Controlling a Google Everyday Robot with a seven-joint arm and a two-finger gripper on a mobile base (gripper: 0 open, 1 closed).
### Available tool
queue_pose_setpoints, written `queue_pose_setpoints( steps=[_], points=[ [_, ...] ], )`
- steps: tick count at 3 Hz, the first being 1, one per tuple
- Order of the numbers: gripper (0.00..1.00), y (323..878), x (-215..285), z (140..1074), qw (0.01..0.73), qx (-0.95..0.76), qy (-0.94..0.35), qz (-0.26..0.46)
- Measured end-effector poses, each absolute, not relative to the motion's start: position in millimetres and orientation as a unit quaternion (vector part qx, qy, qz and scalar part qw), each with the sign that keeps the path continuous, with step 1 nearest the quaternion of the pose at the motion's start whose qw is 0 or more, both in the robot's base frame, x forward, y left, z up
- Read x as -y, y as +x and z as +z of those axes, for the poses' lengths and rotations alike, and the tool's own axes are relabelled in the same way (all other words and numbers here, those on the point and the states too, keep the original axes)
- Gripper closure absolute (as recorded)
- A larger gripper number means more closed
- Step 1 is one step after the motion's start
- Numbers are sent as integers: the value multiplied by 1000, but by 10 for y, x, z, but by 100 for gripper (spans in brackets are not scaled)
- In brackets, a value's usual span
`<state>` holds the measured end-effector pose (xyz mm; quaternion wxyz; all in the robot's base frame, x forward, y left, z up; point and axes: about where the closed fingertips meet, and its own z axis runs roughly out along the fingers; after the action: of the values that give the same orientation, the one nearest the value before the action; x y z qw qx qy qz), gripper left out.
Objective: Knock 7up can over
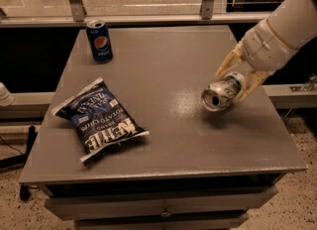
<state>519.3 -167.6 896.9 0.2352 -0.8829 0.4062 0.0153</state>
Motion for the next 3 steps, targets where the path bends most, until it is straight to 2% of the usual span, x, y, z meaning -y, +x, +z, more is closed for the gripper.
queue_pose_setpoints(
  steps=[1,3],
  points=[
    [82,5013,1699,8878,176,-364,-914,-24],
    [35,4793,1640,8852,132,-317,-938,-48]
  ],
)
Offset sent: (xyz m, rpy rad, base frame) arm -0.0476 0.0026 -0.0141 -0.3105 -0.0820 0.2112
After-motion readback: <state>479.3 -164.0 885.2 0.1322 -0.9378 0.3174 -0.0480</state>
